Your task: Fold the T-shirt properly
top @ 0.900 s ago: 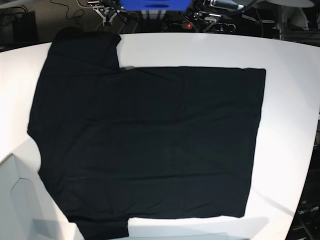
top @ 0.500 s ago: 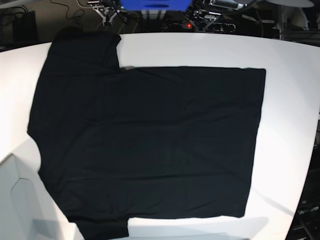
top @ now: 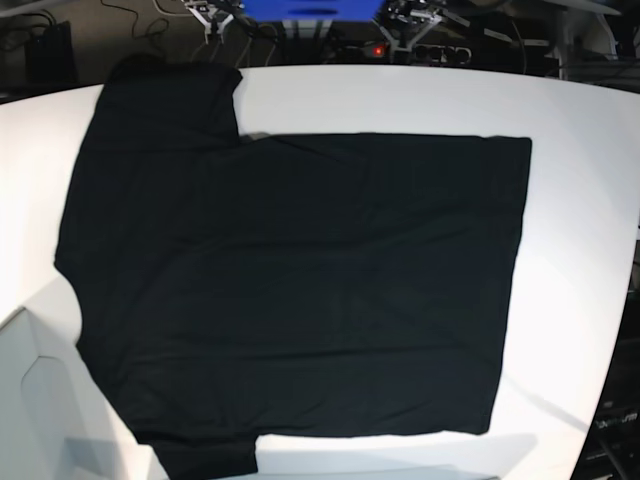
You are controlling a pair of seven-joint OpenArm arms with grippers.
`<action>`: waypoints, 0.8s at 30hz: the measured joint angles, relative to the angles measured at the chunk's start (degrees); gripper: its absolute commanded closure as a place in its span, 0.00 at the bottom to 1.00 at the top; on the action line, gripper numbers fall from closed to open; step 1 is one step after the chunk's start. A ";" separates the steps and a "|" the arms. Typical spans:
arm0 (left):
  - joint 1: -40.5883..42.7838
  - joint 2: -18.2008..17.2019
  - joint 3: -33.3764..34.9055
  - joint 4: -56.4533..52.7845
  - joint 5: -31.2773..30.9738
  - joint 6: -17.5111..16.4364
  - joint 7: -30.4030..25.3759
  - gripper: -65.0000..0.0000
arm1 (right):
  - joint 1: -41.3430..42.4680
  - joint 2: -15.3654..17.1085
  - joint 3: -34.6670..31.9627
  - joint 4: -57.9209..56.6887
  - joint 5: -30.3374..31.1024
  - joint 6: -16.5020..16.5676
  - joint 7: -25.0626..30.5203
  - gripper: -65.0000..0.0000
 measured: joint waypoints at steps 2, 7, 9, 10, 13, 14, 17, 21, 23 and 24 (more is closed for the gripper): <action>2.89 -1.64 0.00 3.39 0.02 0.00 -0.09 1.00 | -4.11 0.02 0.00 6.32 -0.15 0.00 0.44 1.00; 10.23 -5.66 -0.04 12.31 -0.17 0.66 0.17 1.00 | -15.19 -0.13 -0.02 22.25 -0.17 -0.31 -0.55 1.00; 13.22 -6.75 -0.02 16.81 -0.26 0.52 0.22 1.00 | -19.19 -0.07 -0.22 28.06 -0.17 -0.44 -0.68 1.00; 14.56 -7.17 -0.07 18.88 -1.20 0.57 0.11 1.00 | -20.76 0.00 -0.22 30.58 -0.15 -0.50 -0.61 1.00; 19.32 -8.20 0.11 26.56 -7.48 0.26 0.57 1.00 | -25.70 0.07 -0.22 38.38 -0.20 -0.61 -0.48 1.00; 21.24 -8.70 0.33 29.44 -9.75 0.39 0.39 1.00 | -27.41 0.04 -0.22 40.74 -0.15 -0.61 -0.13 1.00; 26.71 -10.99 0.46 37.42 -13.81 0.66 0.61 1.00 | -32.63 0.13 -0.20 47.54 -0.15 -0.63 -0.66 1.00; 34.75 -14.40 0.17 49.42 -16.44 0.44 0.35 1.00 | -40.28 1.05 0.13 59.67 -0.20 -0.90 -1.05 1.00; 38.16 -15.47 0.02 55.15 -16.70 0.61 0.20 1.00 | -43.39 1.53 0.28 65.37 -0.15 -1.01 -0.96 1.00; 39.58 -16.00 0.04 57.90 -16.57 0.46 0.61 1.00 | -44.87 1.62 0.28 68.06 -0.15 -1.03 -1.18 1.00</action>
